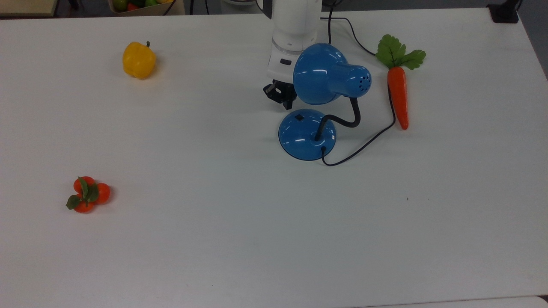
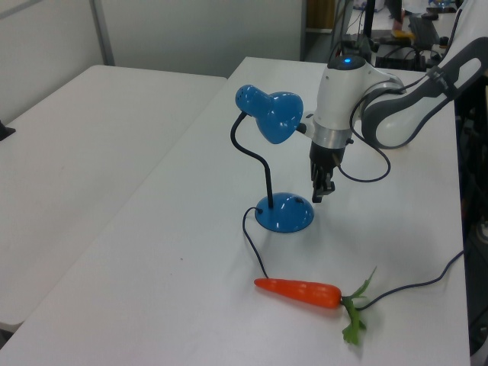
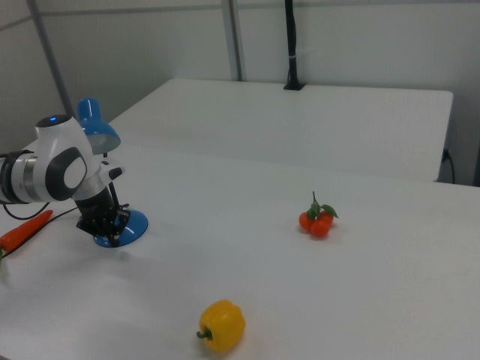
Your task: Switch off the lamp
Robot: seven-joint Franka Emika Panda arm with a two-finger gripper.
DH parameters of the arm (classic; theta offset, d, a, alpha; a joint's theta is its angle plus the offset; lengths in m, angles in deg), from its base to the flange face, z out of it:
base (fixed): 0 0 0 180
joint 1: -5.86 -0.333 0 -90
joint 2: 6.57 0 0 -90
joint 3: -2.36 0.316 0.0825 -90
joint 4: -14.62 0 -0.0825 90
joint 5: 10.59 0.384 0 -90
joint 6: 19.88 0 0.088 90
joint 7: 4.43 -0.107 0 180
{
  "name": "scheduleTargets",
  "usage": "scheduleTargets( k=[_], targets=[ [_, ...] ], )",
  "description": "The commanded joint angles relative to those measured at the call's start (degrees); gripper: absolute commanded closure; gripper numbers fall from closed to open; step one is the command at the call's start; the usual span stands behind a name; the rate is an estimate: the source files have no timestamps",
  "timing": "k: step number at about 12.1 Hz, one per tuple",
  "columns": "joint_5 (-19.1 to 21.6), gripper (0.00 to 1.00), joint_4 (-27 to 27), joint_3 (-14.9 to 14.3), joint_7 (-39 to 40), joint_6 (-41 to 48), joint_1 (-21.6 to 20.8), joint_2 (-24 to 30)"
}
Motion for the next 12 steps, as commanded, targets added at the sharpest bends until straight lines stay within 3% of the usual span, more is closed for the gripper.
scheduleTargets(
  k=[1, 5, 12],
  targets=[
    [-0.08, 1.0, -4.4, 0.21, -6.84, 11.25, 2.3, 1.61],
    [-0.61, 1.0, -13.35, -0.14, -8.71, 29.09, 6.52, 3.71],
    [-0.52, 1.0, -29.44, -0.23, -8.71, 46.96, 13.73, 8.19]
  ],
)
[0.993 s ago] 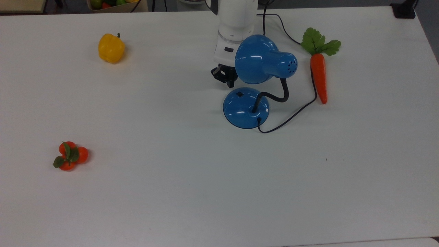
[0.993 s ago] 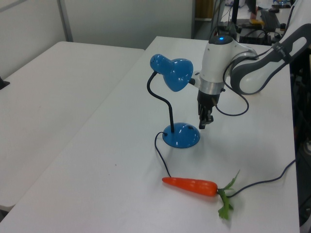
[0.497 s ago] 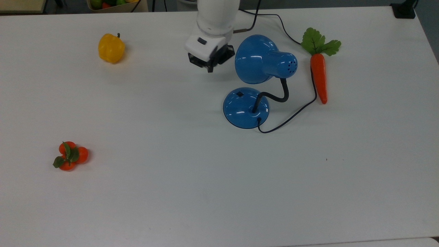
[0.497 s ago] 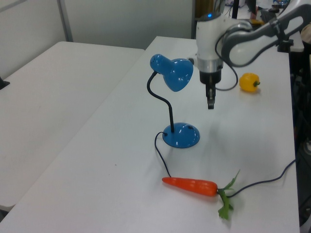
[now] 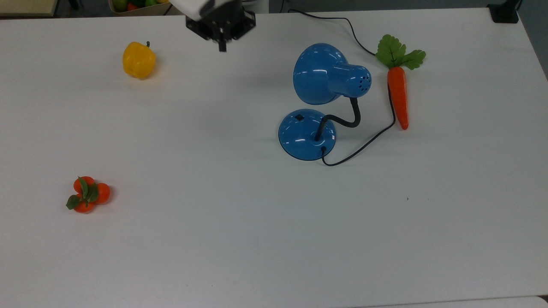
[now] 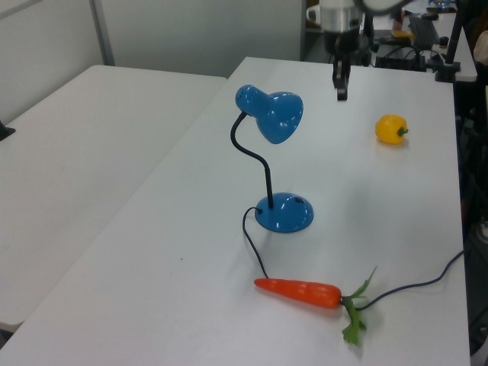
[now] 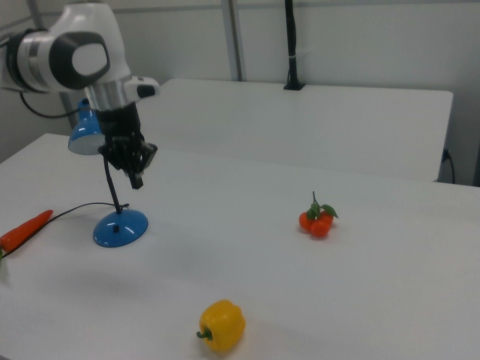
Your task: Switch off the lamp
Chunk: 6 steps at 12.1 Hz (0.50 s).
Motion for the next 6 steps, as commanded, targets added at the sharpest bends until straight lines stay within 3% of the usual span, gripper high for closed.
scheduleTargets(
  k=[1, 5, 6],
  targets=[
    [-0.33, 1.0, -4.68, 0.2, -1.08, 5.43, 1.3, 2.39],
    [-0.41, 0.97, -4.6, -0.07, -1.07, 6.67, 1.48, 4.16],
    [-0.41, 0.6, -4.86, -0.16, -1.42, 6.58, 2.26, 4.25]
  ],
)
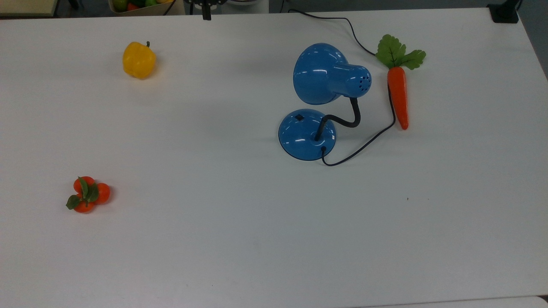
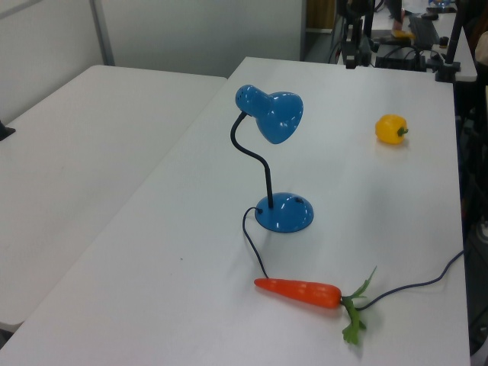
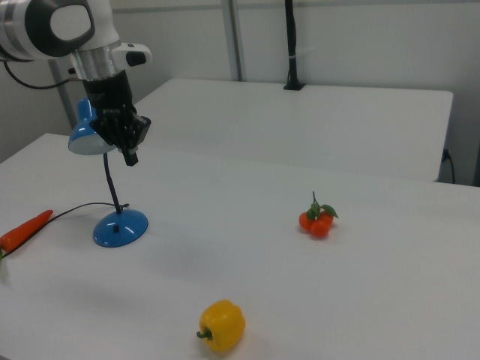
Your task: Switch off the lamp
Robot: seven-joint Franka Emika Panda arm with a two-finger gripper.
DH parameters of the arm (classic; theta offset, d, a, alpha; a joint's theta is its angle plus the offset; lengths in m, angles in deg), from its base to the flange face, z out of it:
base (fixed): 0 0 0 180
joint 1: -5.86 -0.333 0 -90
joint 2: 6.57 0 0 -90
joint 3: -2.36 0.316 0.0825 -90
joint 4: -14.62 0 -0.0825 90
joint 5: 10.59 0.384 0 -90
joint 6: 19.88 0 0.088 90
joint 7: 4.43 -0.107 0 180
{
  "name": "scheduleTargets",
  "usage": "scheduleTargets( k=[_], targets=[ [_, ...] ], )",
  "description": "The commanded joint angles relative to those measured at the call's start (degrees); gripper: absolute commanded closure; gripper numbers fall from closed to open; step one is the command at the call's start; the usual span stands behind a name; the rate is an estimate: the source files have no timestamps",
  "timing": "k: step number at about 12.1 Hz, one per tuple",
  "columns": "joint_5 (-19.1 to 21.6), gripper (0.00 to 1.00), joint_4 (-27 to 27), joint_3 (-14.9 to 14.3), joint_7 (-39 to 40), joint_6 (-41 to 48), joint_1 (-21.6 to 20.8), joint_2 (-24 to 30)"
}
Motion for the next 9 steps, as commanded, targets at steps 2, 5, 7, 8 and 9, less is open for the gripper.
scheduleTargets(
  k=[2, 5, 7, 8, 9],
  targets=[
    [-0.41, 0.06, -0.63, -0.16, -1.42, 1.06, 1.5, 0.87],
    [-0.41, 0.0, -0.72, -0.07, -1.42, 1.49, 1.76, 1.05],
    [-0.41, 0.0, -0.81, -0.16, -1.51, 2.81, 1.85, 1.05],
    [-0.41, 0.0, -1.33, -0.16, -1.51, 2.81, 1.85, 1.05],
    [-0.41, 0.0, -1.51, -0.07, -1.51, 2.9, 1.85, 0.96]
  ],
)
